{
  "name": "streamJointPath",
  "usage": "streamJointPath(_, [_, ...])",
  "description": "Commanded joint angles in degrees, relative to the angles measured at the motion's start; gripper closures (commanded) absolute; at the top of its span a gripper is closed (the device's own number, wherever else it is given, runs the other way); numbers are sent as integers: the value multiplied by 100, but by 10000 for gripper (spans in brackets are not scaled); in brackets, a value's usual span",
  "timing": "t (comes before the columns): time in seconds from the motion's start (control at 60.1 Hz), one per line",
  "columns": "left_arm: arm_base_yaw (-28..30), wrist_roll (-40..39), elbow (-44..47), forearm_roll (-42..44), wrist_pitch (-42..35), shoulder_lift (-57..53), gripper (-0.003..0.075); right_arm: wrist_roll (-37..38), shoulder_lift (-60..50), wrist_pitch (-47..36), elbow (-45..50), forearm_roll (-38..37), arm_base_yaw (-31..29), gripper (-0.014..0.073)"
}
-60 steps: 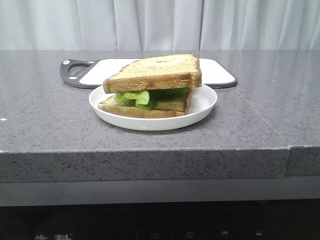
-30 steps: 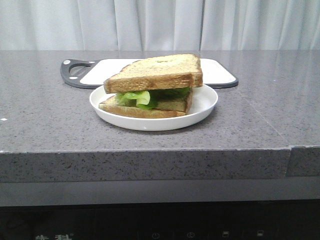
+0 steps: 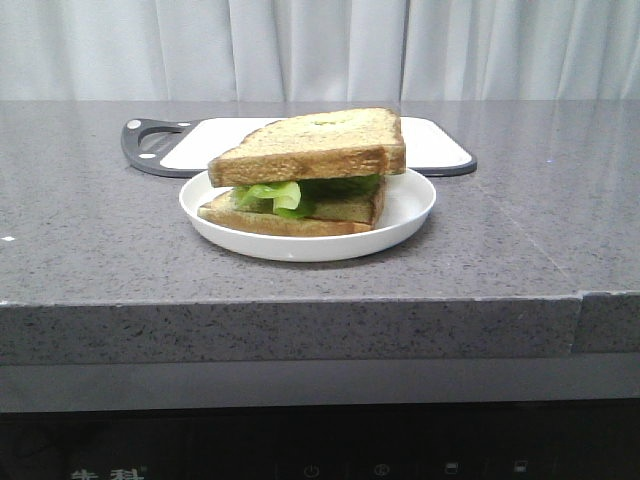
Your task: Left arm grabs bread, right arm adds lettuce
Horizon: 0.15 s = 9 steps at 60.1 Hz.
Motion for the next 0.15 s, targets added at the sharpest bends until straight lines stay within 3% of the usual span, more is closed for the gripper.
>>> streamJointPath(0.0, [7, -2, 31, -51, -468, -108, 741, 1, -133, -474, -11, -33, -30, 654])
streamJointPath(0.133, [7, -2, 31, -51, -468, -108, 741, 1, -133, -474, -11, -33, -30, 654])
